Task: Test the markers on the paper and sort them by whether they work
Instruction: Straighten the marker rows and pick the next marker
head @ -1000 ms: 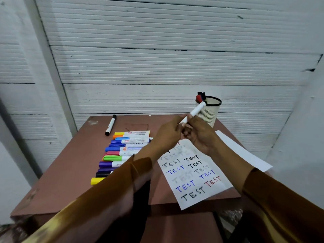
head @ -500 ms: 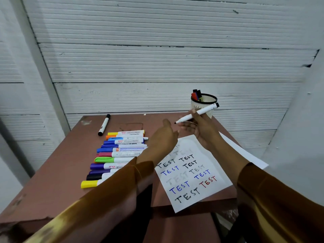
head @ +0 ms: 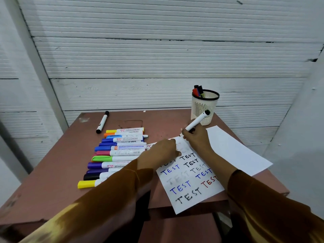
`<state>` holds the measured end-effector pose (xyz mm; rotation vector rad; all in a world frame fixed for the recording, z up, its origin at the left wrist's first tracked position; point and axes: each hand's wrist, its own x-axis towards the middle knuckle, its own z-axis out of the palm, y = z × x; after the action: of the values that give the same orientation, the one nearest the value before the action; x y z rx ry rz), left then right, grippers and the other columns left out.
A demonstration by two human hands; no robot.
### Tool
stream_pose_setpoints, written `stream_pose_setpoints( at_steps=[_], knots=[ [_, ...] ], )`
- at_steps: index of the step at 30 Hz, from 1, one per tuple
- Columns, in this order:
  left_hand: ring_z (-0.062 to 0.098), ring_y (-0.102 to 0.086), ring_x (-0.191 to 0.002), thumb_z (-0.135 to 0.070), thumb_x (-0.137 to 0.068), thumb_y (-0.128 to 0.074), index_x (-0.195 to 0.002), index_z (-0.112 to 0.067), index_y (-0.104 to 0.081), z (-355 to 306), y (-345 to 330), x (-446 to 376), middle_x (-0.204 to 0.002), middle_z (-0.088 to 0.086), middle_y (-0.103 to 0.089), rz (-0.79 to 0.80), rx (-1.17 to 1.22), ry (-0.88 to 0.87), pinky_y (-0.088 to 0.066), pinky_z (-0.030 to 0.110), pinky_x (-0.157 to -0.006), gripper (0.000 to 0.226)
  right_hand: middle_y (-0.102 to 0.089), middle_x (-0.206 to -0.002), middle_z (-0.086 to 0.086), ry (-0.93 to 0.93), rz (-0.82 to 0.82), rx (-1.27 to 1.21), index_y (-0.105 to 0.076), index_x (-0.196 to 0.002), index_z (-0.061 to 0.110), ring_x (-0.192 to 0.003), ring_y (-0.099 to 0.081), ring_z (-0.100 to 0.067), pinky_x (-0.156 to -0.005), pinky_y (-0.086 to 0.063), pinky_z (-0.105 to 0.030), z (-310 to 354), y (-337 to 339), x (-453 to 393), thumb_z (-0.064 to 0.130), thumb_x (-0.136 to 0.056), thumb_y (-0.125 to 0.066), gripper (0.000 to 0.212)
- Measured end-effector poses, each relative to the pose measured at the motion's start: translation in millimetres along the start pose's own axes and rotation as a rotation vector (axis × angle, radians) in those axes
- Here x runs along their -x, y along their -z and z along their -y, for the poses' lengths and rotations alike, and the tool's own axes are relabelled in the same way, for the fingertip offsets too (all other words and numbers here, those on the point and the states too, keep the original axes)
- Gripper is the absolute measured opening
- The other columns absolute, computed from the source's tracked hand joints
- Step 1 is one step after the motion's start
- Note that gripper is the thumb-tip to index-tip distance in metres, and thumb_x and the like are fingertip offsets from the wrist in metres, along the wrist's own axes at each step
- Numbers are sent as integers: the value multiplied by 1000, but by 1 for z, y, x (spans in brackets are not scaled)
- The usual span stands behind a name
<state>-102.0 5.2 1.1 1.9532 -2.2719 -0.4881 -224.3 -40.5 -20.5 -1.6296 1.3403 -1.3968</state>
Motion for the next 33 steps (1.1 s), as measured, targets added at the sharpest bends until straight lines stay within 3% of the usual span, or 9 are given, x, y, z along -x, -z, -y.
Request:
stream_pose_setpoints(
  at_steps=[6,10,19,23,25,29,33],
  knots=[
    [28,-54,-106,-33,-93,-51,-122,-6,-43,3,-2,0,-120,15,-55,-11,14,-6,-36,30,-76,41,-63,-74,-11,1,11,72,-51,-74,14,-62,-59,-13,-55,-43,-10,-2,-1,0,9,-85,-65,18],
    [28,-53,-105,-34,-94,-49,-119,-5,-44,4,-4,2,-119,15,-56,-32,6,-23,-35,31,-76,38,-66,-79,-17,8,9,114,-48,-69,21,-67,-60,-20,-57,-43,-13,-1,-1,1,12,-85,-65,25],
    [29,-54,-104,-33,-95,-49,-120,-6,-44,5,-5,2,-118,16,-57,-37,4,-34,-36,32,-76,38,-67,-77,-21,43,30,186,-48,-62,22,-62,-57,-15,-52,-39,-8,1,-2,1,11,-84,-66,31],
    [27,-54,-104,-33,-95,-48,-121,-6,-43,4,-4,3,-118,15,-56,-35,2,-39,-35,30,-75,38,-66,-80,-21,49,62,229,-56,-77,4,-70,-62,-22,-56,-42,-13,-5,-4,-2,13,-84,-66,15],
    [27,-54,-103,-33,-95,-48,-122,-5,-43,4,-4,2,-117,15,-57,-33,-3,-41,-35,30,-74,39,-66,-81,-20,57,70,244,-57,-84,-1,-73,-64,-25,-58,-43,-16,-7,-5,-3,13,-84,-66,17],
    [28,-53,-105,-34,-95,-48,-124,-5,-41,4,-3,1,-117,16,-56,-19,-12,-33,-34,30,-74,42,-65,-82,-20,63,73,250,-57,-86,-1,-75,-63,-27,-62,-45,-23,-6,-6,-1,11,-85,-65,15],
    [29,-53,-104,-34,-95,-48,-126,-5,-40,4,-3,1,-117,16,-56,-13,-18,-34,-35,30,-74,43,-59,-80,-11,25,-15,276,-51,-83,6,-72,-54,-17,-55,-36,-12,-4,-3,-2,11,-86,-63,14]
  ],
)
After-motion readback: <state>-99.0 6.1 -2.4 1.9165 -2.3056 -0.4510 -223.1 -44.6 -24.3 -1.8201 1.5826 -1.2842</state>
